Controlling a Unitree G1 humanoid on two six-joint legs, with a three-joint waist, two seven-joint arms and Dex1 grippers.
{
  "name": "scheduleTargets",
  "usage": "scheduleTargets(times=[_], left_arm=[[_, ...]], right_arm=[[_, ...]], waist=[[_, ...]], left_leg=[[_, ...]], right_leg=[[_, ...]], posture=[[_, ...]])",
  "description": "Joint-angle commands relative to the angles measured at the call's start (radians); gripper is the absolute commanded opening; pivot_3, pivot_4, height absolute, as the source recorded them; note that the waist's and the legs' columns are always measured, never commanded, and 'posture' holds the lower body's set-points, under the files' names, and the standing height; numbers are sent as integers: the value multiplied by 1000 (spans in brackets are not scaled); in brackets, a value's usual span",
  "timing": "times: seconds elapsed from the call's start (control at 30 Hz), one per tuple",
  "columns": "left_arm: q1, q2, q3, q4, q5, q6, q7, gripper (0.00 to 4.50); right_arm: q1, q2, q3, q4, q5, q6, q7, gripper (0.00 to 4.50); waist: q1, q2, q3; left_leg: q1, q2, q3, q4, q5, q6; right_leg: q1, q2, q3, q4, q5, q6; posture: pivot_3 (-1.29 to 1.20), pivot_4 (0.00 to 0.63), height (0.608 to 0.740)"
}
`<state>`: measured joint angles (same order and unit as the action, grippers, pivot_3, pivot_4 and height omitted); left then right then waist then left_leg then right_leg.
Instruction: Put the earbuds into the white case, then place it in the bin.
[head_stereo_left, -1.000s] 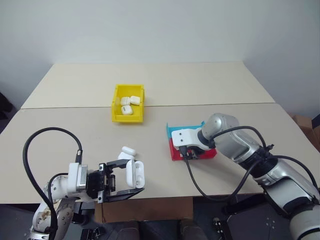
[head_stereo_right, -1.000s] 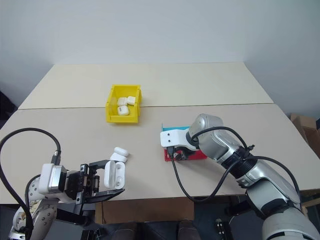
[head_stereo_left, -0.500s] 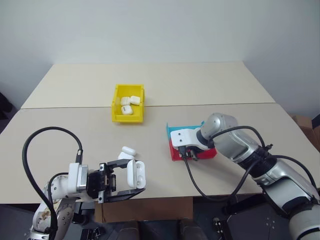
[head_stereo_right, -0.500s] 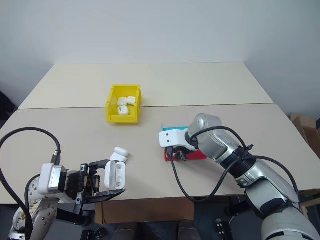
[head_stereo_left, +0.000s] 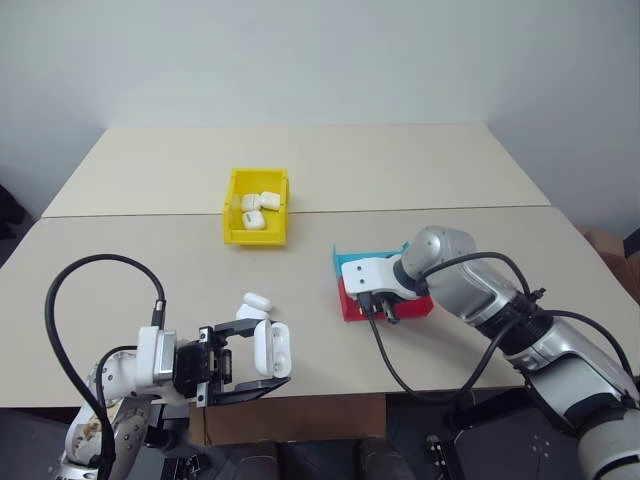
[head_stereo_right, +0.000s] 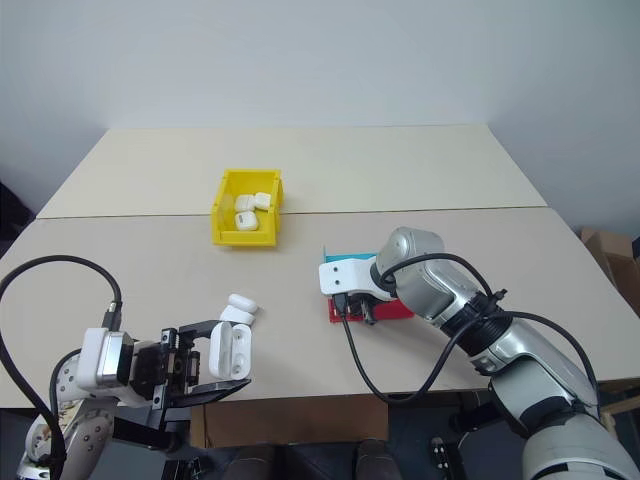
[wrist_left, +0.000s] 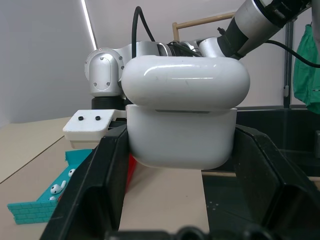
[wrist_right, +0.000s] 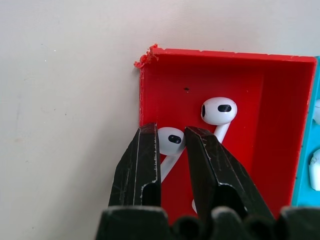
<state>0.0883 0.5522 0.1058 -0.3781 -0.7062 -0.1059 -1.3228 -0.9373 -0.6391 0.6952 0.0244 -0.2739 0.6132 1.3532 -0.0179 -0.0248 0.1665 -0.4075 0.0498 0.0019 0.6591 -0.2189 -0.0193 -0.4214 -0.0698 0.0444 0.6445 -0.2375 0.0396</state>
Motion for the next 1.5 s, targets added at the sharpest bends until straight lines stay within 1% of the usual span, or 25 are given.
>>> scheduleTargets(times=[0.03, 0.13, 0.27, 0.4, 0.53, 0.57, 0.63, 0.7, 0.73, 0.8, 0.93, 1.03, 1.13, 1.2, 1.33, 1.5], left_arm=[[-1, 6, 8, -26, -6, -11, -1, 2785], [-8, 6, 7, -25, -8, -7, 3, 2785], [-34, 5, 11, -31, -22, 12, 23, 2785], [-120, 4, 7, -37, -38, 73, 92, 2785], [-238, 41, 21, -17, -60, 173, 146, 2785], [-271, 55, 21, -13, -77, 209, 156, 2785], [-330, 67, 25, -6, -123, 276, 183, 2785], [-401, 64, 23, 3, -167, 333, 200, 2785], [-453, 44, 16, 9, -190, 356, 217, 2785], [-534, 21, -4, 7, -213, 413, 267, 2785], [-589, 4, -27, 10, -202, 445, 263, 2785], [-598, -9, -39, 6, -201, 461, 262, 2785], [-589, -31, -53, 6, -189, 456, 258, 2785], [-580, -40, -59, 4, -183, 454, 254, 2785], [-571, -48, -51, -5, -189, 461, 258, 2785], [-565, -34, -36, -10, -200, 481, 255, 2785]], right_arm=[[-20, 1, -25, -29, -6, -5, 6, 583], [-23, -7, -48, -69, 10, 16, 14, 583], [-28, -32, -131, -166, 59, 91, 13, 583], [-12, -50, -327, -281, 150, 222, -47, 583], [60, -33, -605, -354, 255, 203, -176, 583], [77, -4, -693, -369, 305, 187, -210, 583], [110, 45, -828, -398, 385, 128, -273, 583], [146, 74, -933, -444, 471, 67, -297, 583], [168, 97, -987, -470, 529, 11, -298, 583], [186, 147, -1061, -509, 639, -44, -328, 583], [204, 209, -1101, -561, 813, -106, -368, 583], [245, 266, -1079, -602, 914, -177, -379, 583], [286, 333, -1016, -576, 932, -283, -371, 583], [304, 361, -975, -540, 946, -350, -328, 583], [292, 367, -880, -441, 904, -456, -266, 583], [254, 362, -808, -345, 879, -560, -215, 583]], waist=[[0, 0, 0], [0, 0, 0], [1, 0, 0], [8, 0, 0], [11, 0, 0], [9, 0, 0], [6, 0, 0], [3, 0, 0], [3, 0, 0], [4, 0, 0], [-8, 0, 0], [-10, 0, 0], [-12, 0, 0], [-12, 0, 0], [-14, 0, 0], [-16, 0, 0]], left_leg=[[0, 0, 0, 0, 0, 0], [0, 0, 0, 0, 0, 0], [0, 0, 0, 0, 0, 0], [0, 0, -1, 0, 0, 0], [-1, 0, -1, 0, 0, 0], [-1, 0, -1, 0, 0, 0], [-1, 0, -2, 0, 0, 0], [-1, 0, -2, 0, 0, 0], [-1, 0, -2, 0, 0, 0], [-1, 0, -2, 0, 0, 0], [0, 0, -2, 0, 0, 0], [1, 0, -2, 0, 0, 0], [1, 1, -3, 0, 0, 0], [2, 1, -3, 0, 0, 0], [1, 1, -3, 0, 0, 0], [1, 1, -3, 0, 0, 0]], right_leg=[[0, 0, 0, 0, 0, 0], [0, 0, 0, 0, 0, 0], [0, 0, 0, 0, 0, 0], [0, 0, -1, 0, 0, 0], [1, 0, -1, -1, 0, 0], [1, 0, -1, -1, 0, 0], [1, 0, -1, -1, 0, 0], [1, 0, 0, -1, 0, 0], [1, 1, 0, -1, 0, 0], [1, 1, -1, 0, 0, 1], [2, 1, 1, 0, 0, 1], [1, 2, 1, 1, 0, 1], [2, 3, 1, 1, 0, 1], [2, 3, 1, 1, 0, 1], [2, 3, 1, 1, 0, 0], [2, 3, 1, 1, 0, 0]], posture=[[0, 150, 740], [0, 150, 740], [0, 150, 740], [0, 150, 740], [0, 150, 740], [0, 150, 740], [0, 150, 740], [0, 150, 740], [0, 150, 740], [0, 150, 740], [0, 150, 740], [0, 150, 740], [0, 150, 740], [0, 150, 740], [0, 150, 740], [0, 150, 740]])
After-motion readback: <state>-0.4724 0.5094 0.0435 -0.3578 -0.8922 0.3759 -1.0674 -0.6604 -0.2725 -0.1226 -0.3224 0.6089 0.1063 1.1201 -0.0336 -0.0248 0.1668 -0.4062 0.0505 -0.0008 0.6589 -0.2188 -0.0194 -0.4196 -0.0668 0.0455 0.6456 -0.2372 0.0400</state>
